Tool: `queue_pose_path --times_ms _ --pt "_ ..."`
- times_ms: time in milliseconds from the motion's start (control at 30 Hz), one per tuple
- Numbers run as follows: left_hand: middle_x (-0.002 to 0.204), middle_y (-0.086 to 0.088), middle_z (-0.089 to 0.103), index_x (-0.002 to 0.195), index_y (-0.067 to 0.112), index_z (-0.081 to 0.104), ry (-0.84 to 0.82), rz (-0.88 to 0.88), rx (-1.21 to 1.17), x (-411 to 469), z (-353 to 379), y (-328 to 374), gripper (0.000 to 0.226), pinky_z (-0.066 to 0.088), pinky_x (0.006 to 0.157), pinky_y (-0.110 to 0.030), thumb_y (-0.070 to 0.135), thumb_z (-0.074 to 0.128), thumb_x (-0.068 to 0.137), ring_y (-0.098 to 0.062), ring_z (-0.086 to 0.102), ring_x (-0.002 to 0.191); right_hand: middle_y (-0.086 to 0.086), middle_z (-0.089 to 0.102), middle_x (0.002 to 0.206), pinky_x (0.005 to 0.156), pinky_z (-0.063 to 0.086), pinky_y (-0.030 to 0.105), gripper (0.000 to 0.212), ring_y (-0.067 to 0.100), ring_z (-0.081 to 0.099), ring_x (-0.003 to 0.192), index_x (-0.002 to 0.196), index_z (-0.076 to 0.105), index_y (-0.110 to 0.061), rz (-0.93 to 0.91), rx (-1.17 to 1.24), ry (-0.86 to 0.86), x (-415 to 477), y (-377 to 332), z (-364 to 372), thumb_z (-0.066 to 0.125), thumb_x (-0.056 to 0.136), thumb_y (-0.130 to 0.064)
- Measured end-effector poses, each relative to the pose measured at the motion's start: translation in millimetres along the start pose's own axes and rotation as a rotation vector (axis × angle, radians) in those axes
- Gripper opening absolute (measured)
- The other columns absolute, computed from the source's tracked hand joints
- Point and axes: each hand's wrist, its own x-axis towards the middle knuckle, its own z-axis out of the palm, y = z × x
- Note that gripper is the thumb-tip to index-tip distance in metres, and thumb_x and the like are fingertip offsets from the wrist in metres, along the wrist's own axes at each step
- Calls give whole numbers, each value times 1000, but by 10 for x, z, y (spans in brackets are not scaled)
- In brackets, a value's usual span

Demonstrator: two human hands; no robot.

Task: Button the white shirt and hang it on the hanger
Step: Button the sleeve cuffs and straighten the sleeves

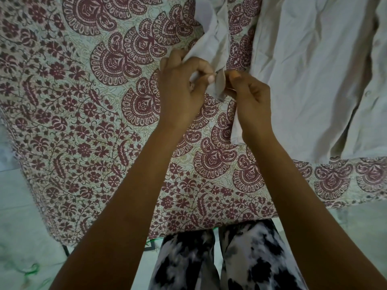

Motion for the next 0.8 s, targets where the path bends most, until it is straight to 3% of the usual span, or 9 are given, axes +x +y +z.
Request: queue_pose_path --times_ms 133,300,467,633,733,800 --pt "87 16 45 83 22 66 -72 -60 -148 46 -56 -37 7 47 83 -42 26 64 78 -23 53 98 7 65 74 71 52 30 15 16 61 71 86 67 -5 -74 52 -106 69 -37 -28 53 86 1" --pt "95 6 53 84 21 69 -36 -131 -186 77 -44 -42 10 50 84 -47 22 65 75 -23 56 103 5 65 73 65 53 29 7 13 62 64 81 66 -5 -175 -29 -75 140 -37 46 61 81 0" --pt "96 -3 59 87 14 72 27 -222 -200 61 2 -35 13 52 80 -44 17 62 78 -21 60 95 -1 66 76 64 52 20 9 5 64 68 85 67 -2 -249 -172 12 83 -23 168 65 82 -10" --pt "90 -8 71 94 8 71 -18 -375 -377 -34 27 154 25 53 82 -34 25 56 84 -15 66 86 6 69 83 66 55 36 16 14 64 72 92 66 -3 -333 -380 179 23 120 254 61 85 -17" --pt "83 0 71 93 7 70 9 -486 -528 -89 73 204 11 53 77 -18 12 64 85 -4 67 79 7 68 84 62 53 38 16 18 65 72 92 67 -3 -384 -438 247 0 184 315 60 86 -15" --pt "79 -1 69 90 5 69 82 -621 -674 -80 91 203 9 52 72 -15 3 63 84 -6 66 73 7 69 84 62 53 37 14 17 65 72 92 68 -2 -404 -452 271 -12 214 360 61 84 -13"
